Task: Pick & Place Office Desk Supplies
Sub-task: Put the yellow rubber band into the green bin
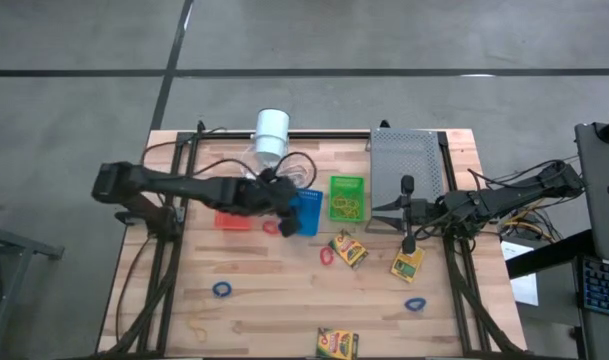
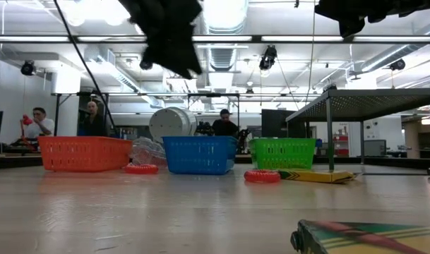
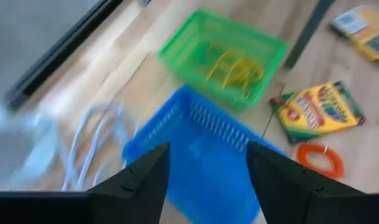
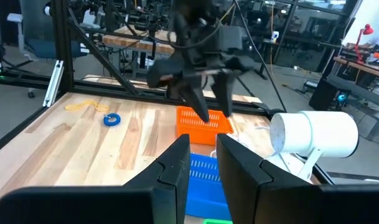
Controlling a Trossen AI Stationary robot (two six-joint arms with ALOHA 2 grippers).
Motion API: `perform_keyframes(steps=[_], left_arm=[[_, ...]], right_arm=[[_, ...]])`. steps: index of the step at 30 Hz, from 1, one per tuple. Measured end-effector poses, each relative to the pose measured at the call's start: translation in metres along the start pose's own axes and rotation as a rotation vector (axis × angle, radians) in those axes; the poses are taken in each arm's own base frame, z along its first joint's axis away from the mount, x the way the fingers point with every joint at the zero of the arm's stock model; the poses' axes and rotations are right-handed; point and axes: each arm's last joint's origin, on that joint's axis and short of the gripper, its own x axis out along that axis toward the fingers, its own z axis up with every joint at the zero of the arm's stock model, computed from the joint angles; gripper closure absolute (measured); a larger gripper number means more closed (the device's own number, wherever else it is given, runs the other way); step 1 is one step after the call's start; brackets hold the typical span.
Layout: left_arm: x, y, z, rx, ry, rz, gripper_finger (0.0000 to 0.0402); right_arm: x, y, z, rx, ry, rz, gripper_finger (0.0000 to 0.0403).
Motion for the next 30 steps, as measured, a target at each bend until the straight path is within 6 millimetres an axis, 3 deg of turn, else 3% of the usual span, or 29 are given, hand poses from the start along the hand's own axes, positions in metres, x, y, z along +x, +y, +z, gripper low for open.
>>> perform_keyframes(steps=[9,17,24,30], left_arm=[[-0.049,-0.006,-0.043,-0.303,0.237,0.114,0.0187],[-0.083,-0.026,-0.08,-0.513,0.43,0.174,0.0187],[-0.108,-0.049,-0.106,-0.552,0.529,0.12,0.0187],[-0.129,-0.064,-0.128,-0.69,0.684,0.116,0.0188]], right_arm=[[0.0,0.0,0.0,0.0,0.0,0.0,0.0328],[0.0,0.0,0.0,0.0,0.0,0.0,0.0328],[0.0,0.0,0.0,0.0,0.0,0.0,0.0328],[0.0,0.0,0.0,0.0,0.0,0.0,0.0328]])
